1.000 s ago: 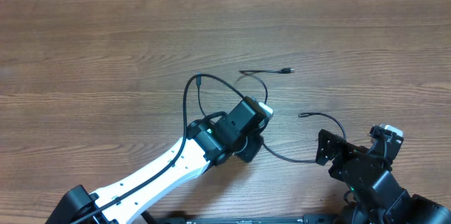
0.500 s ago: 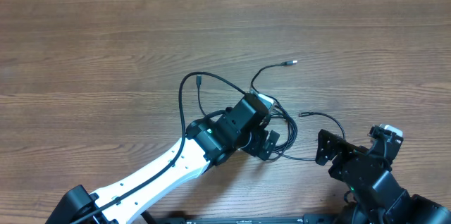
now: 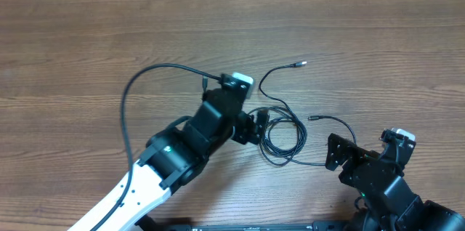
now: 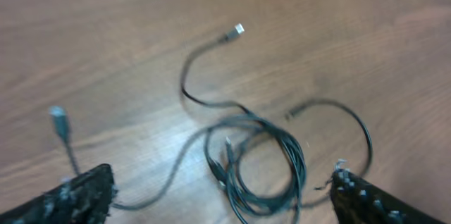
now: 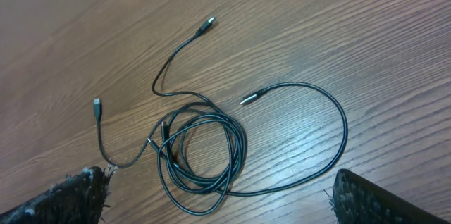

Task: Untangle cables

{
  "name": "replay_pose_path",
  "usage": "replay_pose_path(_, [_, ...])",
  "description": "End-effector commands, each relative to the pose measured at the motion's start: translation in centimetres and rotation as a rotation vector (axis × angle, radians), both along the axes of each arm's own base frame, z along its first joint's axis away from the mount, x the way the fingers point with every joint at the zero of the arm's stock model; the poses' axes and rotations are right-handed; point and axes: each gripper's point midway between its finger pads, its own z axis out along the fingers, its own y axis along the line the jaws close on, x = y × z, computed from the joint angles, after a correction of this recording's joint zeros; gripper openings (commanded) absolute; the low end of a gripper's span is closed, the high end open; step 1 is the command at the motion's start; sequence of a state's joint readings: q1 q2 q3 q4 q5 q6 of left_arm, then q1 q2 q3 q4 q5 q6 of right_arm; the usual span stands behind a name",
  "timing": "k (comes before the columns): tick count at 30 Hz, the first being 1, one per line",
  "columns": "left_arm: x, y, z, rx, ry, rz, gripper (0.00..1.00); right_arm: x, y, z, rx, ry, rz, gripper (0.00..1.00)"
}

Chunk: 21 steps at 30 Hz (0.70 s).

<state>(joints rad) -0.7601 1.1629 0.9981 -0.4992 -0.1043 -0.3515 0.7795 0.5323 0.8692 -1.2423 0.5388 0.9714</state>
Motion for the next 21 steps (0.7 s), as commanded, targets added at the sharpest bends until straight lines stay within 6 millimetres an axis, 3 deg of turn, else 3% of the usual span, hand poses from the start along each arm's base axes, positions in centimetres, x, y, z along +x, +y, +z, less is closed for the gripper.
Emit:
replay_pose_path(1, [0.7, 0.4, -0.5, 0.022, 0.009, 0.035, 0.72, 0.1, 0.0, 1.1, 0.019, -0.027, -0.003, 1.00])
replay_pose_path(2, [0.6, 0.0, -1.0, 0.022, 0.028, 0.021, 0.62, 0.1, 0.0, 1.1, 0.019, -0.027, -0.003, 1.00])
replay_pose_path(3, [0.3, -0.5, -1.5, 0.017, 0.055, -0.005, 0.59, 0.1, 0.0, 1.1, 0.019, -0.027, -0.003, 1.00])
replay_pose_path(6, [-0.7, -2.7, -3.5, -0.011, 0.148, -0.102, 0.61, 0.1, 0.0, 1.1, 0.019, -0.027, -0.003, 1.00])
replay_pose_path(9, [-1.2, -4.6, -6.4, -0.016, 0.252, -0.174, 0.49, 0.1, 0.0, 1.1, 0.019, -0.027, -0.003, 1.00])
replay_pose_path(12, [-1.1, -4.8, -9.2, 0.029, 0.316, -0.170, 0.45, 0.1, 0.0, 1.1, 0.019, -0.027, -0.003, 1.00])
replay_pose_path(13, [-1.1, -4.9, -10.2, 0.045, 0.335, -0.168, 0.45, 0.1, 0.0, 1.1, 0.019, -0.027, -0.003, 1.00])
replay_pose_path(15, [-0.6, -5.2, -11.3, 0.055, 0.346, -0.165, 0.66, 0.1, 0.0, 1.1, 0.019, -0.027, -0.003, 1.00])
replay_pose_path(16, [-0.2, -5.4, -11.6, 0.059, 0.331, -0.172, 0.69, 0.1, 0.0, 1.1, 0.019, -0.027, -0.003, 1.00])
replay_pose_path(19, [1.5, -6.9, -11.3, 0.126, 0.153, -0.322, 0.65, 0.1, 0.0, 1.1, 0.019, -0.027, -0.003, 1.00])
replay_pose_path(21, [3.2, -7.5, -11.0, 0.161, 0.042, -0.350, 0.74, 0.1, 0.0, 1.1, 0.019, -0.027, -0.003, 1.00])
